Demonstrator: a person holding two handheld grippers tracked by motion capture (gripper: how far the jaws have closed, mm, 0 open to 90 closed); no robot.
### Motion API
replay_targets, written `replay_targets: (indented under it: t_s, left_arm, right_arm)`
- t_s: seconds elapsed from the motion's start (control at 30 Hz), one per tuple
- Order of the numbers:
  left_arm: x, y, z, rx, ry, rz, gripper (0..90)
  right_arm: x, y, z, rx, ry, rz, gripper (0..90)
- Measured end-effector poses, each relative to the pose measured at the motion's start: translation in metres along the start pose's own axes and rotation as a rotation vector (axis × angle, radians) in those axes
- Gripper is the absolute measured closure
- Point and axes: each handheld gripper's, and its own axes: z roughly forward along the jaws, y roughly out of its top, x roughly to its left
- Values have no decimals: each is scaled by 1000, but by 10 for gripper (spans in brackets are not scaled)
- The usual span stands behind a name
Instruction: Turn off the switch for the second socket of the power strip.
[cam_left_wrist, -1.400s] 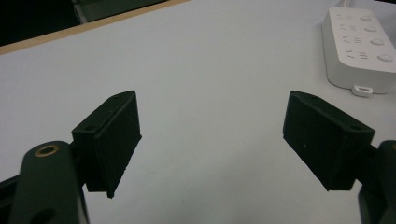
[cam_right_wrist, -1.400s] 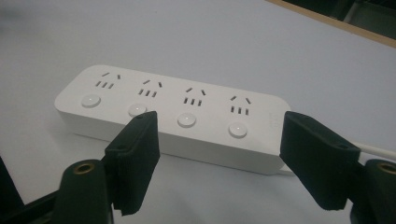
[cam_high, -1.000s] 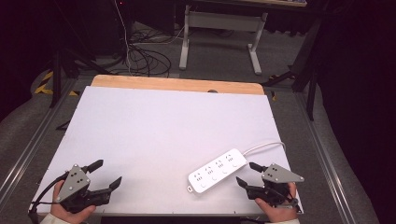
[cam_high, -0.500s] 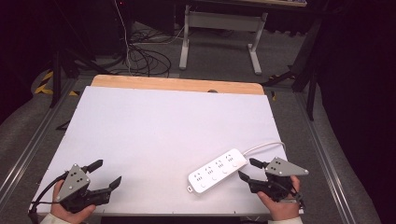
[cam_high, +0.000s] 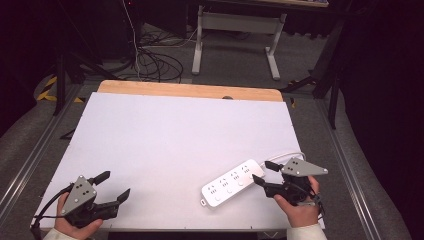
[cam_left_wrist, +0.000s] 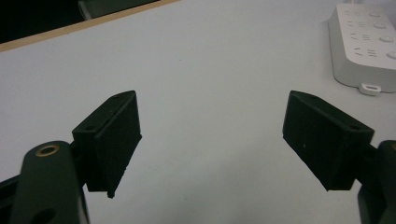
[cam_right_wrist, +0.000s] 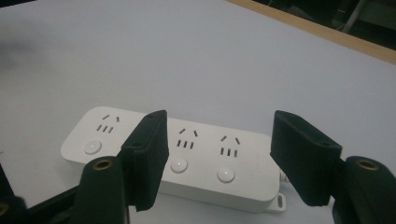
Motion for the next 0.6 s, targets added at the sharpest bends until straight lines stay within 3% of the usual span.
replay_targets:
  t_s: [0.33, 0.37, 0.6]
  left_arm:
    - [-1, 0, 0, -1, -2, -7, 197]
    - [-1, 0, 0, -1, -3, -6, 197]
    - [0, 0, 0, 0, 1, 0, 198]
  right_arm:
    - [-1, 8, 2, 4, -3, -9, 385]
    - [0, 9, 3, 11, -6, -22, 441]
    - [3, 21, 5, 31, 5, -61, 555]
